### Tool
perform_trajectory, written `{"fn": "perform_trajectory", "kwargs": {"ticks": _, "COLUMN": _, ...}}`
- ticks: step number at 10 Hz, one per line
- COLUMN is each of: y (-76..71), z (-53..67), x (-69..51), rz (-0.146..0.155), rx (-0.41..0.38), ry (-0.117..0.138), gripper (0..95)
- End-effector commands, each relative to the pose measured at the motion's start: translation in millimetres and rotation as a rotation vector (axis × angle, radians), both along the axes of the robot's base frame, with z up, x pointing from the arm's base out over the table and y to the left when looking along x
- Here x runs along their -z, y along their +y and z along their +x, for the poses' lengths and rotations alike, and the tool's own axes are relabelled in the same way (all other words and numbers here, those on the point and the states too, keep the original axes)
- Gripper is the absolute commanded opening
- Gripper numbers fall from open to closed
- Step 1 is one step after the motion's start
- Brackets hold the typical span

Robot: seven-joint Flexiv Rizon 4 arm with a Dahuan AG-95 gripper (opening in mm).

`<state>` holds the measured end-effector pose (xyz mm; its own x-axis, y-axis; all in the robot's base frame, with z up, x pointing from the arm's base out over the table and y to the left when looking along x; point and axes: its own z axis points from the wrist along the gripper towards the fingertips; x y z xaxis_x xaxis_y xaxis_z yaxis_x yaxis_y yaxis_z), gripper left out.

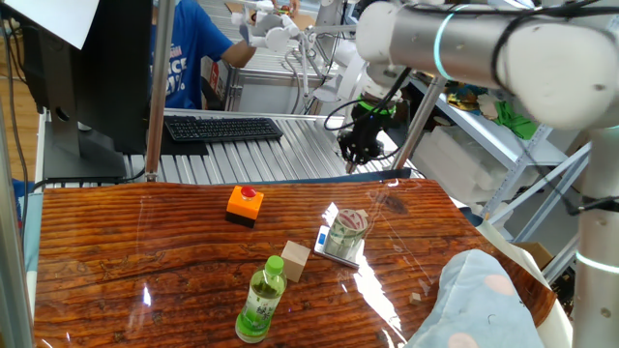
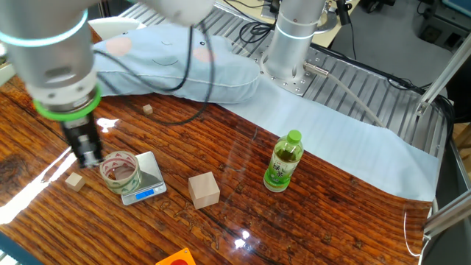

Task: Remove the object from the scale

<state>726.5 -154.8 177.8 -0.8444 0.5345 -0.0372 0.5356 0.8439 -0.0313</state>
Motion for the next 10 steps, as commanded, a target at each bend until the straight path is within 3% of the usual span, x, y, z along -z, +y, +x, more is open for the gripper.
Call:
{"fn": "perform_trajectory", "kwargs": {"ticks": 1, "y": -9.3, "z": -0.7, "x": 10.9, "rz": 0.022, "rx": 0.0, "ry": 0.008, "gripper": 0.0}}
{"fn": "perform_trajectory", "kwargs": {"ticks": 3, "y": -5.6, "z": -13.3, "x": 19.2, "rz": 0.04, "rx": 0.019, "ry": 0.008, "gripper": 0.0}}
{"fn": "perform_trajectory", "kwargs": {"ticks": 6, "y": -0.6, "z": -34.0, "x": 36.0, "rz": 0.041, "rx": 0.05, "ry": 0.002, "gripper": 0.0}}
{"fn": "perform_trajectory", "kwargs": {"ticks": 10, "y": 0.5, "z": -36.4, "x": 41.3, "rz": 0.033, "rx": 0.047, "ry": -0.019, "gripper": 0.0}}
